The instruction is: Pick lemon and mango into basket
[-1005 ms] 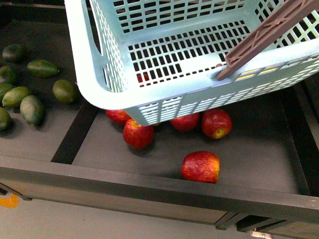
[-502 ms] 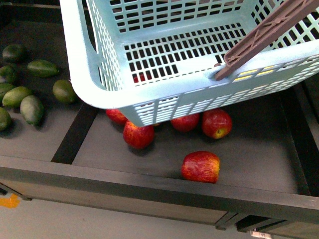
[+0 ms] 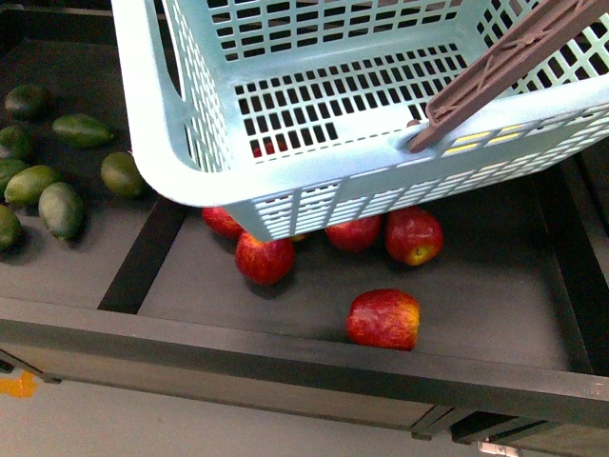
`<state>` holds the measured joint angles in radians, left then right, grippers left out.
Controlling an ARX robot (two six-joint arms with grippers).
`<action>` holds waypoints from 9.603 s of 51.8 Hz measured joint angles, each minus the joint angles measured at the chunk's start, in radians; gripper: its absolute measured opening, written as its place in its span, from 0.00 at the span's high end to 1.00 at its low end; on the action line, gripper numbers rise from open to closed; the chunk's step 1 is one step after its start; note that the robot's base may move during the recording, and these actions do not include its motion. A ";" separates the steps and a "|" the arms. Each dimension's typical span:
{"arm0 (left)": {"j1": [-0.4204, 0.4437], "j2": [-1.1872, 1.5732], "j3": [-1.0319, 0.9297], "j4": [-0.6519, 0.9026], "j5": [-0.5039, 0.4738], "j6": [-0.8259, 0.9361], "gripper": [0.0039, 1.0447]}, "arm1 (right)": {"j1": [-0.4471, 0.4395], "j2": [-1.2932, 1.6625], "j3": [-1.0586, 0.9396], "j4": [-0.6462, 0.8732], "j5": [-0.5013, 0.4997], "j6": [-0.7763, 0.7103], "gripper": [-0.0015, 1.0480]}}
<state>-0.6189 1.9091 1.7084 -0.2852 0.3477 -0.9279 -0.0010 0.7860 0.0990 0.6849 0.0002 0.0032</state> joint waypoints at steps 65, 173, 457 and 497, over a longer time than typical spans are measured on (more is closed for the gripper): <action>0.000 -0.002 0.000 -0.003 0.005 0.000 0.74 | 0.000 -0.002 -0.007 -0.002 0.000 0.000 0.08; 0.003 -0.002 0.000 -0.003 -0.002 0.003 0.74 | 0.001 -0.002 -0.008 -0.003 -0.001 0.000 0.08; 0.002 -0.002 0.000 -0.003 -0.003 -0.002 0.75 | 0.010 0.220 0.473 -0.268 0.048 0.150 0.25; 0.000 -0.002 0.000 -0.003 0.000 -0.001 0.75 | 0.003 -0.127 0.022 -0.155 0.002 0.002 0.98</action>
<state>-0.6189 1.9068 1.7088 -0.2882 0.3481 -0.9291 0.0021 0.6594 0.1211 0.5301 0.0021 0.0051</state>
